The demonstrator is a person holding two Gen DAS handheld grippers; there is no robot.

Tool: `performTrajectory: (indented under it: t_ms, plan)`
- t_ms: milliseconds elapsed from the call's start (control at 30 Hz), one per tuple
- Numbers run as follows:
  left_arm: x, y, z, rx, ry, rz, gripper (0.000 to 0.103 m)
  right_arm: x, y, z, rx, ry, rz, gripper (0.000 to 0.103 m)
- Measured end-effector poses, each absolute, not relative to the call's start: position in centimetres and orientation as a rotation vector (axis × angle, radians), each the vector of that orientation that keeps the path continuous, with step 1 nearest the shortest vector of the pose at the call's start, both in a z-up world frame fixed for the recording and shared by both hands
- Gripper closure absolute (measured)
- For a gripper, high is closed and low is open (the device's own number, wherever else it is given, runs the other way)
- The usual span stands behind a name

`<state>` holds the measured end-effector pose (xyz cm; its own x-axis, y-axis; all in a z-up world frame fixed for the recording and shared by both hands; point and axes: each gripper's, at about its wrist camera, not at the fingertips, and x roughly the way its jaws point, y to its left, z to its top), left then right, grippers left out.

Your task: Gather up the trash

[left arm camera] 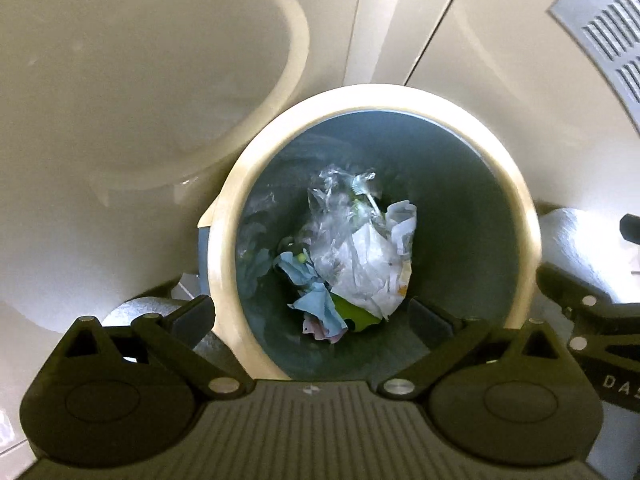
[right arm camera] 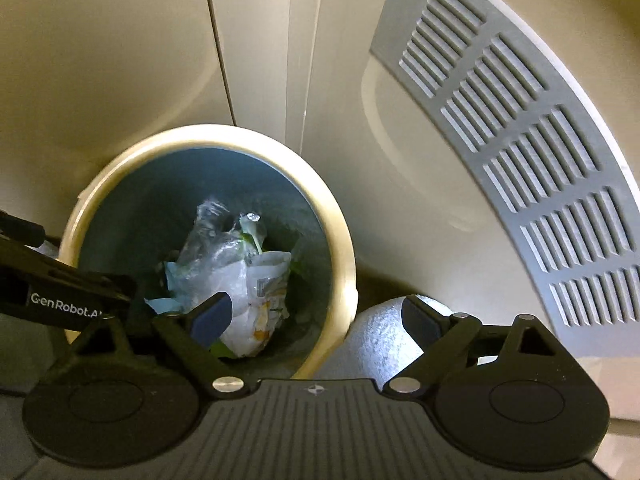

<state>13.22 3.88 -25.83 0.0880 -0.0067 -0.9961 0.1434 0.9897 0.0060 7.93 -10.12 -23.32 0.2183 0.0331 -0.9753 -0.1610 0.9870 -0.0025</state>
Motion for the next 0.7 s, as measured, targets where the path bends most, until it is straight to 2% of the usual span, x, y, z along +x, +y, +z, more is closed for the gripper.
performTrajectory:
  t_ms: [367,700]
  plan:
    - [10.3,4.5,-20.1,0.053,1.39,-0.124,0.0,4.5,-12.3,-17.3,-0.033,1.226,0.108,0.009]
    - [2.3,2.9,-11.8,0.265,1.074,-0.161,0.0,0.0,-13.0,-12.6,-0.013,1.111,0.172,0.002]
